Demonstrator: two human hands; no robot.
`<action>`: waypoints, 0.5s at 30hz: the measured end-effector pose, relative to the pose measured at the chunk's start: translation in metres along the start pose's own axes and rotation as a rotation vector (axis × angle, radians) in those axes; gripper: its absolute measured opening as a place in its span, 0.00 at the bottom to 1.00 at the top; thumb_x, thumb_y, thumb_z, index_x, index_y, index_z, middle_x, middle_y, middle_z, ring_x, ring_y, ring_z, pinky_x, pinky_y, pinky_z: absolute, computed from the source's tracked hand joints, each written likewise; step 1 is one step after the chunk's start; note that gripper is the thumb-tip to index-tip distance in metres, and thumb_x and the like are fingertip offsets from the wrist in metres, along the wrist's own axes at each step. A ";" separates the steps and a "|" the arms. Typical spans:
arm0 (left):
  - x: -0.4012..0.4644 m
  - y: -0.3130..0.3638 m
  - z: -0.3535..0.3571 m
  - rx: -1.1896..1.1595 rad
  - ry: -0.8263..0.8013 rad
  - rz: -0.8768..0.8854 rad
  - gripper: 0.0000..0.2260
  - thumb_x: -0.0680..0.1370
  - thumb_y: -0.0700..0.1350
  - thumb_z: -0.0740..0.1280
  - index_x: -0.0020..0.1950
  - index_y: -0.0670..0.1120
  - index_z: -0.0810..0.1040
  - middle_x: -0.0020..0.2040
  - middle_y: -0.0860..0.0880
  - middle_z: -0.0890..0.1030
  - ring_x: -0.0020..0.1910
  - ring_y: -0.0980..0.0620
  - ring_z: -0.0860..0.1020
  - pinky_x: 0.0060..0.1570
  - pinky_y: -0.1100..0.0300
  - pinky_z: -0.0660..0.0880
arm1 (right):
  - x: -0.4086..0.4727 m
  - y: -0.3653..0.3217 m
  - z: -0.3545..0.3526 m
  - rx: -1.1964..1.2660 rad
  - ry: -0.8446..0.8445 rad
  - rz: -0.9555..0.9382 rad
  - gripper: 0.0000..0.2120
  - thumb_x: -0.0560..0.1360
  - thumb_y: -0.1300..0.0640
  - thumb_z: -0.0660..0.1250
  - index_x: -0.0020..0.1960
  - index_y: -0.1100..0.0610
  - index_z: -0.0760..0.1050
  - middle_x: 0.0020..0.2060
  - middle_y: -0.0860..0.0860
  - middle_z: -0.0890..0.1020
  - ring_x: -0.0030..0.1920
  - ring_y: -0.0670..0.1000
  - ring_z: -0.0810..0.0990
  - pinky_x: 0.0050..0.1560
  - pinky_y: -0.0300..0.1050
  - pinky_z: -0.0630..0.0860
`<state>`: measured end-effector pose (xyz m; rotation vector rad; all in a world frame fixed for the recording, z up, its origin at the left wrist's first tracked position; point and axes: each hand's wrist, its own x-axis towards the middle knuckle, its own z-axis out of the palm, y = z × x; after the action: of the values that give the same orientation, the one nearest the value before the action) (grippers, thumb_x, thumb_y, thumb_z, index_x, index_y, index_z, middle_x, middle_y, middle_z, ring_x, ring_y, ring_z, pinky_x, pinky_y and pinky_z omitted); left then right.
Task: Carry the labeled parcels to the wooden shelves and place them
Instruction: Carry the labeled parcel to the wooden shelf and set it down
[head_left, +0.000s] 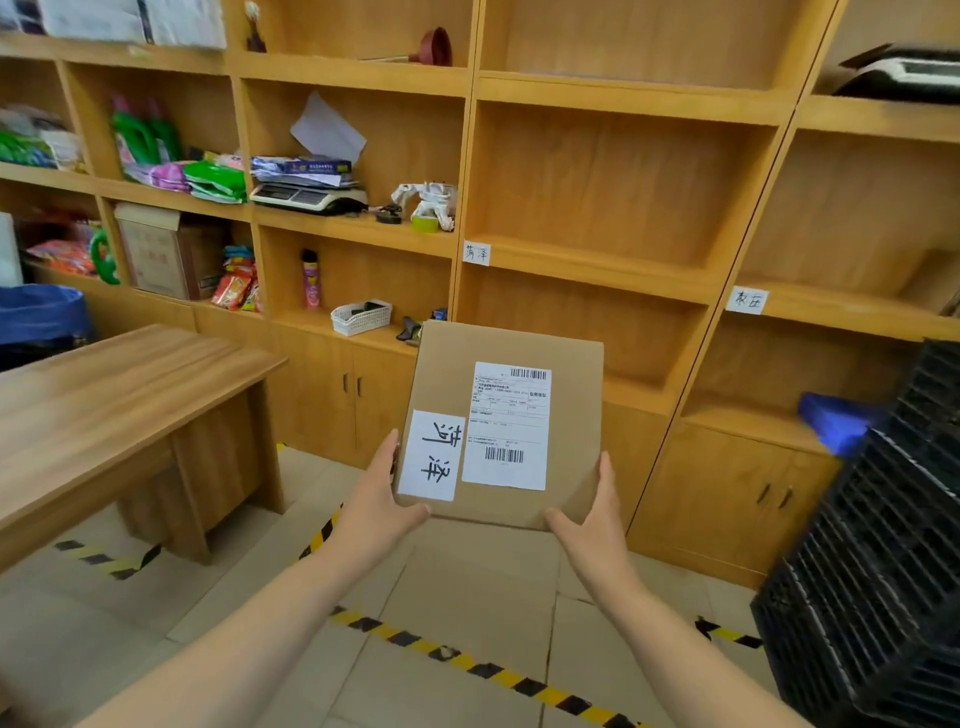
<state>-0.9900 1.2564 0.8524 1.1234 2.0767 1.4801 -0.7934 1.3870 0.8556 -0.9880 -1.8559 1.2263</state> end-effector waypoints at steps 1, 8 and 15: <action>0.022 -0.004 -0.007 0.003 -0.002 0.003 0.45 0.69 0.38 0.73 0.76 0.52 0.46 0.72 0.53 0.66 0.69 0.53 0.66 0.63 0.55 0.69 | 0.018 -0.004 0.012 0.001 0.009 0.004 0.45 0.72 0.61 0.69 0.76 0.46 0.42 0.76 0.45 0.54 0.74 0.48 0.55 0.72 0.47 0.56; 0.167 -0.026 -0.038 0.027 -0.080 0.071 0.45 0.69 0.36 0.72 0.76 0.54 0.46 0.68 0.54 0.70 0.59 0.57 0.70 0.55 0.59 0.72 | 0.131 -0.020 0.074 0.007 0.089 0.046 0.45 0.71 0.63 0.68 0.76 0.49 0.42 0.75 0.47 0.54 0.74 0.48 0.56 0.70 0.43 0.56; 0.274 -0.041 -0.017 0.080 -0.135 0.086 0.43 0.69 0.36 0.71 0.75 0.55 0.49 0.65 0.58 0.72 0.58 0.57 0.73 0.51 0.58 0.76 | 0.232 -0.004 0.090 -0.021 0.150 0.086 0.44 0.72 0.63 0.68 0.76 0.49 0.42 0.76 0.47 0.54 0.73 0.48 0.57 0.70 0.42 0.56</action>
<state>-1.1881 1.4506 0.8648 1.3198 2.0340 1.3295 -0.9804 1.5511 0.8623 -1.1498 -1.7284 1.1509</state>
